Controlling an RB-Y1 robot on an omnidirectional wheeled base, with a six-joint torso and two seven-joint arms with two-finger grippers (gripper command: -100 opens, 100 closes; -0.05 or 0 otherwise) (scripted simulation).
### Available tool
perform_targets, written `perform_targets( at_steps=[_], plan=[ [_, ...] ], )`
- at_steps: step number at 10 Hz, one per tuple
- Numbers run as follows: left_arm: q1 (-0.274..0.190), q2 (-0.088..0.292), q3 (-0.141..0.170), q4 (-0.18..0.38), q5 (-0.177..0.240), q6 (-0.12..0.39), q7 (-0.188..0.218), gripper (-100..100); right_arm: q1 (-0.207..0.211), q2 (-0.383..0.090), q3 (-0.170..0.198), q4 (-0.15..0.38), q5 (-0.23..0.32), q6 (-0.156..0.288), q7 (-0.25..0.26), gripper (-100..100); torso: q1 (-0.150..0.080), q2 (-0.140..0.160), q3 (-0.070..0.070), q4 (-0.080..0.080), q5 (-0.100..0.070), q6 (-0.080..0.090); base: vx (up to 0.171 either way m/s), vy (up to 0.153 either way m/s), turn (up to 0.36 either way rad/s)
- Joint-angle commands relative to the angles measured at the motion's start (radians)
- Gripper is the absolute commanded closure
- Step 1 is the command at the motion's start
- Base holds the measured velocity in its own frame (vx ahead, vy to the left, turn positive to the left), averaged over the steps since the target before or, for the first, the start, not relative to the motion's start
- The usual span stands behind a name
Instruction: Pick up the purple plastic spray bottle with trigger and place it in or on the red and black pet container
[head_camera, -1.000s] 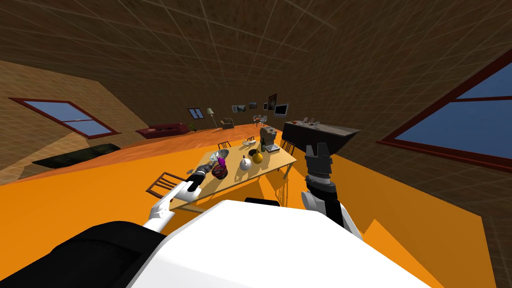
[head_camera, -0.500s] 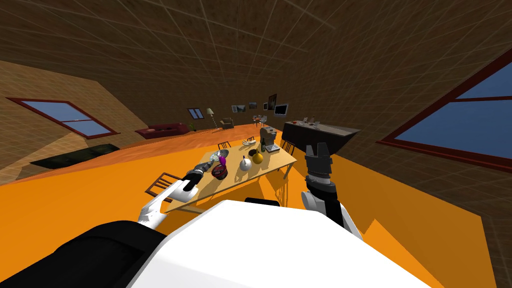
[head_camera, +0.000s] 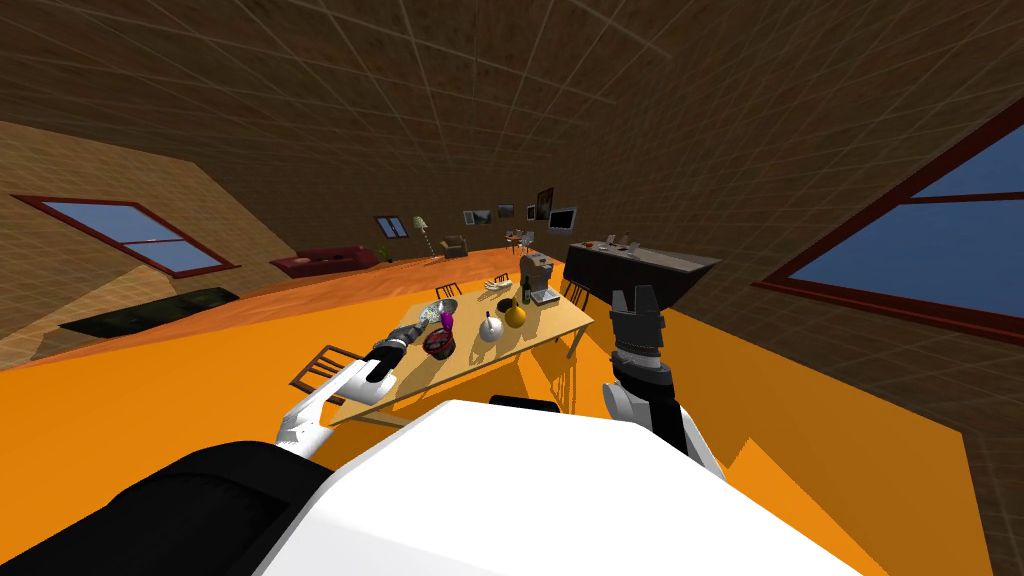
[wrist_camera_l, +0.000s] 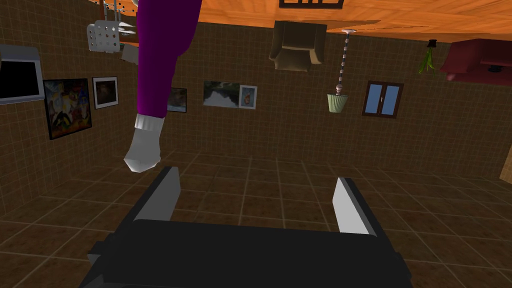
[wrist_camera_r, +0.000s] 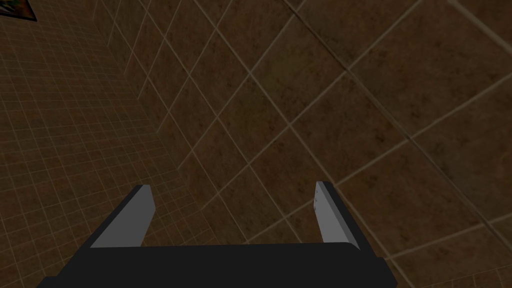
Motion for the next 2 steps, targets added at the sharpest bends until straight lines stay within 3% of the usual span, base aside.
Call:
perform_targets(
  at_steps=[1,2],
  plan=[
    [0.0,0.0,0.0,0.0,0.0,0.0,0.0,0,0.0,0.0,0.0,0.0,0.0,0.0,0.0,0,0.0,0.0,0.0,0.0,0.0,0.0,0.0,0.0,0.0],
    [0.0,0.0,0.0,0.0,0.0,0.0,0.0,0,0.0,0.0,0.0,0.0,0.0,0.0,0.0,0,0.0,0.0,0.0,0.0,0.0,0.0,0.0,0.0,0.0]
  ],
)
